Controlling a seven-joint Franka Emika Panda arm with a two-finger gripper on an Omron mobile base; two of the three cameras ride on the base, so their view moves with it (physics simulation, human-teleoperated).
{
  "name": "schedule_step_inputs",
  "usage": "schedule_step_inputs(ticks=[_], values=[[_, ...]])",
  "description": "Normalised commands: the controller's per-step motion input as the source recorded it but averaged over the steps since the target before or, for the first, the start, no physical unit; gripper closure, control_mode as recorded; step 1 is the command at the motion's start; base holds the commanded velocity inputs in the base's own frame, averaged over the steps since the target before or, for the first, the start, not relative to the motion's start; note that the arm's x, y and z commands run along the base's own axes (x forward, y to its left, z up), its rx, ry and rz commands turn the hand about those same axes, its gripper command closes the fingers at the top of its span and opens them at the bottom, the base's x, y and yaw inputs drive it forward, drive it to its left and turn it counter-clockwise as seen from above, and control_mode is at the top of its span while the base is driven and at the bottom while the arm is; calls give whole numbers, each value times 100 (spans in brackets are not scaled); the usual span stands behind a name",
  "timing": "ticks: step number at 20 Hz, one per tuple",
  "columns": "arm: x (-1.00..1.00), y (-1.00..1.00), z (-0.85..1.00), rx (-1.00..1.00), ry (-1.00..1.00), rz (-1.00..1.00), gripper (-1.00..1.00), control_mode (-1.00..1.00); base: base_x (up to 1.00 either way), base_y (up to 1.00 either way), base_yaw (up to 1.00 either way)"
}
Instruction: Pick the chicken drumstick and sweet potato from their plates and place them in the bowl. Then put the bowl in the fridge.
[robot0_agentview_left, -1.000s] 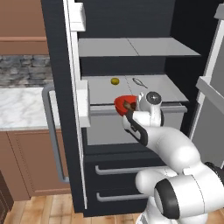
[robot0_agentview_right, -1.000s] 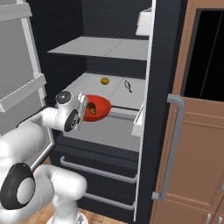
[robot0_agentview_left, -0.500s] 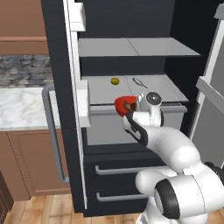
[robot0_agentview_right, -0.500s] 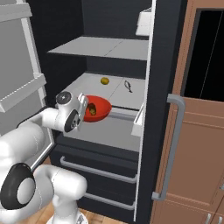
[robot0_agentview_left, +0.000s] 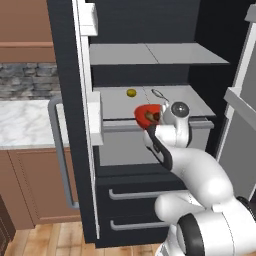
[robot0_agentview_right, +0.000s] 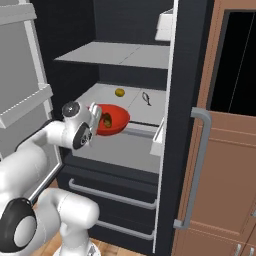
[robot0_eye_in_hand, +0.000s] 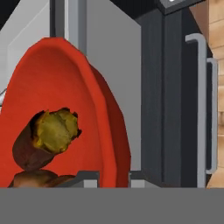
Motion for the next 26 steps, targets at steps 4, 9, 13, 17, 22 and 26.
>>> schedule_step_inputs(ticks=[4, 9, 13, 17, 22, 26], values=[[-1, -13, 42, -17, 0, 0, 100, -100, 0, 0, 0], [8, -21, 21, -17, 0, 11, 100, -100, 0, 0, 0], [17, -26, 26, 5, 0, 9, 100, -100, 0, 0, 0], [26, -22, 18, 16, 2, 3, 100, -100, 0, 0, 0], [39, -3, 11, 12, 3, 0, 100, -100, 0, 0, 0], [41, 0, 3, 3, 4, 0, 100, -100, 0, 0, 0]])
